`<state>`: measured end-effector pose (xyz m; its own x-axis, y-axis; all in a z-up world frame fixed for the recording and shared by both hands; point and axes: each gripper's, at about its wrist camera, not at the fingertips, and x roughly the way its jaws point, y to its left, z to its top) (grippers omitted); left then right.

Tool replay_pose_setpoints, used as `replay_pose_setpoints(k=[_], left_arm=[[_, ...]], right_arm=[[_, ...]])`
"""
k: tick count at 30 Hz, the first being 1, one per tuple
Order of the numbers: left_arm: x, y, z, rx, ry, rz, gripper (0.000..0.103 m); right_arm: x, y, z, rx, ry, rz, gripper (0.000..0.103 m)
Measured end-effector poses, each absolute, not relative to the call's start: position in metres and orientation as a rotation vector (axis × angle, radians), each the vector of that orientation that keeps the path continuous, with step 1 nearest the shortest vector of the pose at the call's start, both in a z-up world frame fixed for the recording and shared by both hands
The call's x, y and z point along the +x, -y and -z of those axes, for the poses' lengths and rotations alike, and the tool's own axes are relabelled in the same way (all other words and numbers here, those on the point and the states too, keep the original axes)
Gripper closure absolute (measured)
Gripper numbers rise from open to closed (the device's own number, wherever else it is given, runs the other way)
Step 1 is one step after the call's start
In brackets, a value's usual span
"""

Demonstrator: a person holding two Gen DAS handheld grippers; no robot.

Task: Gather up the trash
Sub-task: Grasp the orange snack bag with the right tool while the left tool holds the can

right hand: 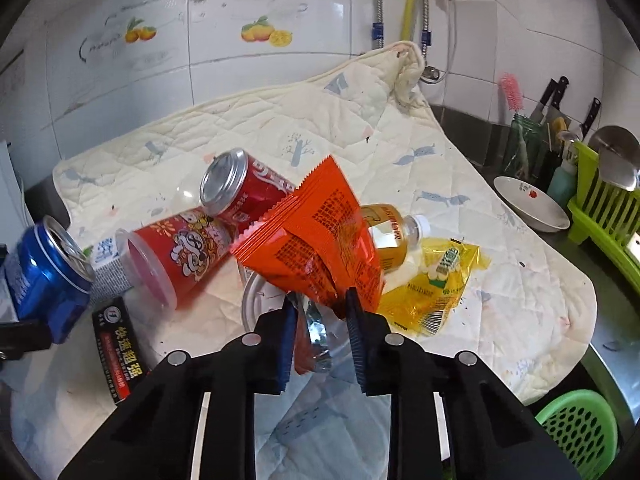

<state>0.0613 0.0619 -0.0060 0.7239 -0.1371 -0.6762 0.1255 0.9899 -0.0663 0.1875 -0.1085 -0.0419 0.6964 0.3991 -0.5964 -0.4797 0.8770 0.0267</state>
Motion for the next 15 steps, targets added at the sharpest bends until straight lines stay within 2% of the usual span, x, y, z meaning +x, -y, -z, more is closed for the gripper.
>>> replay_pose_setpoints(k=[9, 15], left_arm=[[0.063, -0.047, 0.002, 0.001, -0.741, 0.177, 0.034], [0.063, -0.041, 0.001, 0.009, -0.741, 0.184, 0.034]], right_arm=[[0.168, 0.126, 0.034, -0.07, -0.607, -0.496, 0.095], [0.164, 0.129, 0.034, -0.055, -0.599, -0.497, 0.098]])
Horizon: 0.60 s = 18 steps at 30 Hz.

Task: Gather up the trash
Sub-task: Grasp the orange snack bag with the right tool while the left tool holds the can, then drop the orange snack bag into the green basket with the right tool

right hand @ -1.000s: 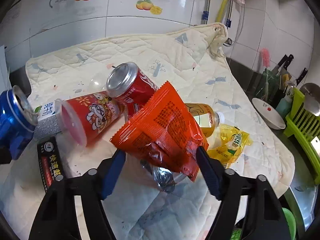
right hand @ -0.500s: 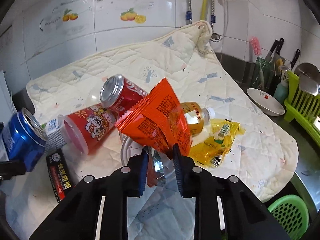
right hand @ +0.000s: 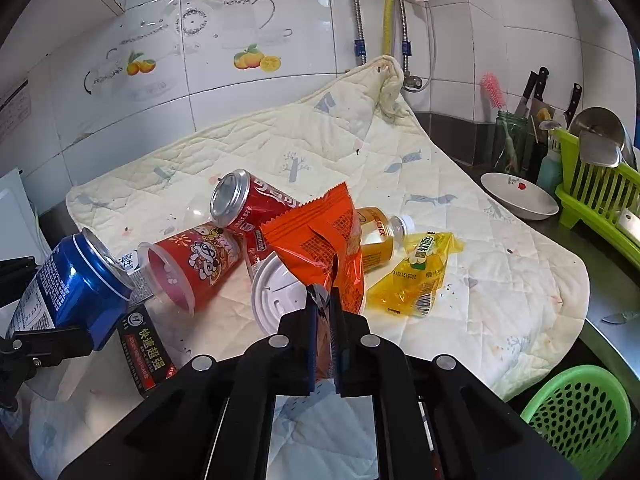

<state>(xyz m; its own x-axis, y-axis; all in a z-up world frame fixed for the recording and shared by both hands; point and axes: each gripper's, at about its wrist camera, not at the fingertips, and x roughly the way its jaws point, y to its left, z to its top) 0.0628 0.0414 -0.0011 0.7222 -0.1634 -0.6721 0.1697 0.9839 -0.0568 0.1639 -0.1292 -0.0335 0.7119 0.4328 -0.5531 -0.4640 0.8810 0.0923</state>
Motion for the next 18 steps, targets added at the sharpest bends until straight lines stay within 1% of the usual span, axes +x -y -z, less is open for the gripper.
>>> replay_pose_setpoints(k=[11, 18], left_arm=[[0.066, -0.032, -0.001, 0.015, -0.74, 0.222, 0.034], [0.069, 0.001, -0.002, 0.036, -0.738, 0.303, 0.034]], right_arm=[[0.14, 0.161, 0.021, -0.006, -0.561, -0.453, 0.098], [0.111, 0.234, 0.022, 0.024, -0.578, -0.3, 0.098]])
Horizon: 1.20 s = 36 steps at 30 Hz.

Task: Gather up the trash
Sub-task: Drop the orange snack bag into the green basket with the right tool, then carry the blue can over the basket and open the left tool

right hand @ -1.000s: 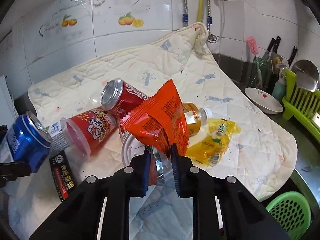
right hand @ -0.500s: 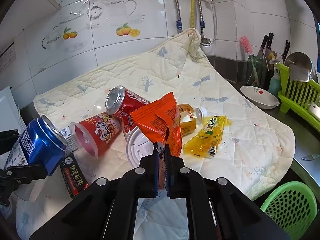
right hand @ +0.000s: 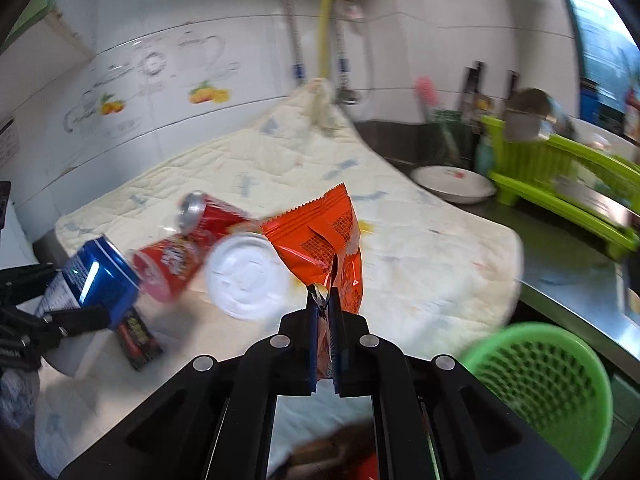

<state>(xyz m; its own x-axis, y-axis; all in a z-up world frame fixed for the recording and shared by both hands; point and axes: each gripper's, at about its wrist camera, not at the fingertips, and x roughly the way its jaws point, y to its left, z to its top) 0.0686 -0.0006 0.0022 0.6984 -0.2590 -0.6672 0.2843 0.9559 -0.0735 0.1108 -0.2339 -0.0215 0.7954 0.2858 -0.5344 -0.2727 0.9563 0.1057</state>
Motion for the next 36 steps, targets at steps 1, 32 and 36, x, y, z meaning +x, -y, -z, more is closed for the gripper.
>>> replay_pose_setpoints(k=[1, 32, 36], left_arm=[[0.069, 0.007, -0.003, 0.042, -0.736, 0.316, 0.034], [0.121, 0.226, 0.011, 0.141, -0.812, 0.717, 0.034], [0.131, 0.264, 0.031, 0.157, -0.854, 0.763, 0.034]], right_arm=[[0.108, 0.247, 0.024, 0.02, -0.587, -0.266, 0.098], [0.042, 0.423, 0.089, 0.177, -0.685, 0.145, 0.05], [0.012, 0.429, 0.079, 0.172, -0.636, 0.171, 0.045]])
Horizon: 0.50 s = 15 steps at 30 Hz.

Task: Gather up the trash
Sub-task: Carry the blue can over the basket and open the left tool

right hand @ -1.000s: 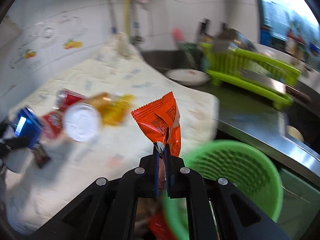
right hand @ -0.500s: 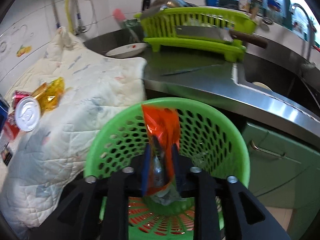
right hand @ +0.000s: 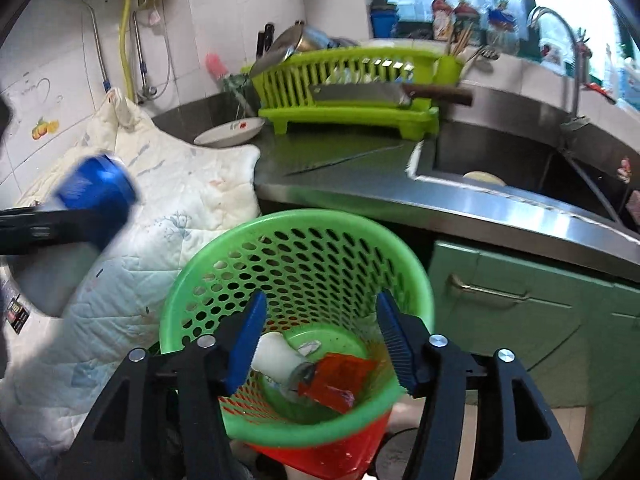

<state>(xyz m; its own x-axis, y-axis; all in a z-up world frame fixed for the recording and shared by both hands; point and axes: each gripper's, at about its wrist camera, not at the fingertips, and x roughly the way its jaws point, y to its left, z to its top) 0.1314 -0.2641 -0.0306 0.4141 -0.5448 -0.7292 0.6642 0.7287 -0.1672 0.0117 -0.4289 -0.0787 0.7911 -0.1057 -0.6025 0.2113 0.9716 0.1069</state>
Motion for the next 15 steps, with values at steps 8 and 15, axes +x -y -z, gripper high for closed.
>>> replay_pose_setpoints(k=[8, 15], left_arm=[[0.142, 0.325, 0.074, 0.185, -0.941, 0.814, 0.033], [0.141, 0.354, 0.101, 0.205, -1.021, 0.85, 0.023]], right_arm=[[-0.039, 0.44, 0.077, 0.196, -0.595, 0.213, 0.039], [-0.062, 0.448, 0.087, 0.234, -0.599, 0.243, 0.039]])
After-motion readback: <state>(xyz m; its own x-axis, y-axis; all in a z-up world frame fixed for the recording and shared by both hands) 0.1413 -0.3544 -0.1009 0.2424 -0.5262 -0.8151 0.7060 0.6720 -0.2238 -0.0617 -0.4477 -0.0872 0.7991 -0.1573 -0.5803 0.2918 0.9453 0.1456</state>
